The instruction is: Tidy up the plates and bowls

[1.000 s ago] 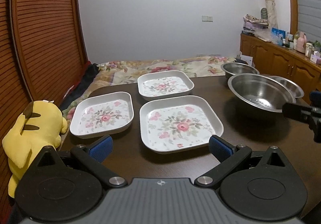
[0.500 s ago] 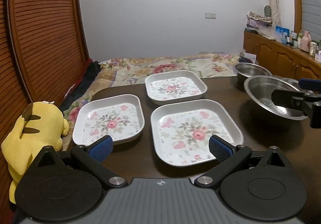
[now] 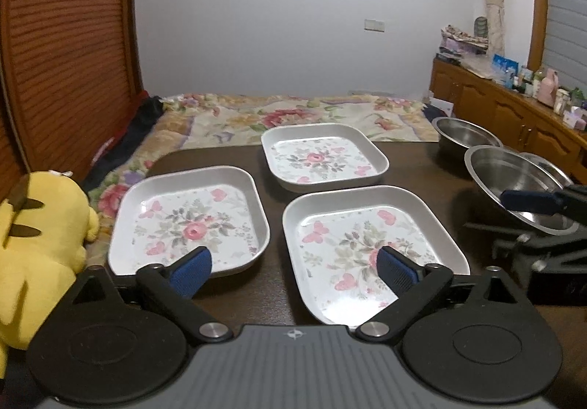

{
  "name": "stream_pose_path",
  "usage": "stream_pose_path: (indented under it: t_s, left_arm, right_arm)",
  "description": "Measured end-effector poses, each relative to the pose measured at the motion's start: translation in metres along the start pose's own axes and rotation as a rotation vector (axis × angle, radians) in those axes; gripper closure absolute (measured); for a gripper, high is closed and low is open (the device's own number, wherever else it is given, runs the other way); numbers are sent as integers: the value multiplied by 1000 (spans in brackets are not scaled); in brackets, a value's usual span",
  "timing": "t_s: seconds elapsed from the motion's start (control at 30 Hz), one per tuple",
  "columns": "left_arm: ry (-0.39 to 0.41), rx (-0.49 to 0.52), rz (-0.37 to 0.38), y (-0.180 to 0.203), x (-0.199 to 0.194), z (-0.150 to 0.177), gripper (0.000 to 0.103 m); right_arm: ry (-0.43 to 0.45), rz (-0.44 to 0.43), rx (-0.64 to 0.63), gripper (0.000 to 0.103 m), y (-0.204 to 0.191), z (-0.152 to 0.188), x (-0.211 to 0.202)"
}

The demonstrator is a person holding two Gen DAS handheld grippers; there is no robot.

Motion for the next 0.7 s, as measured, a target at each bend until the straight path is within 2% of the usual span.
stream_pose_path:
  t_s: [0.17, 0.23, 0.43, 0.7]
  left_arm:
    - [-16, -16, 37, -2, 9, 2, 18]
    - [-21, -15, 48, -2, 13, 3, 26]
    - [-43, -26, 75, -4, 26, 6, 39]
    - [-62, -44, 85, -5, 36, 11, 52]
  right_arm:
    - [-36, 18, 1, 39, -6, 11, 8]
    - [-43, 26, -4, 39, -8, 15, 10]
    - [-54, 56, -16, 42, -10, 21, 18]
    - [-63, 65, -5, 47, -11, 24, 26]
Point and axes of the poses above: each gripper's, at about its wrist camera, not at the fingertips, and x roughly the way its jaws point, y to its right, z to its underside, the point moved 8 cm from there along x, roughly the way its jaws point, and after that the axes turned 11 degrees about z, right-handed, at the moved point
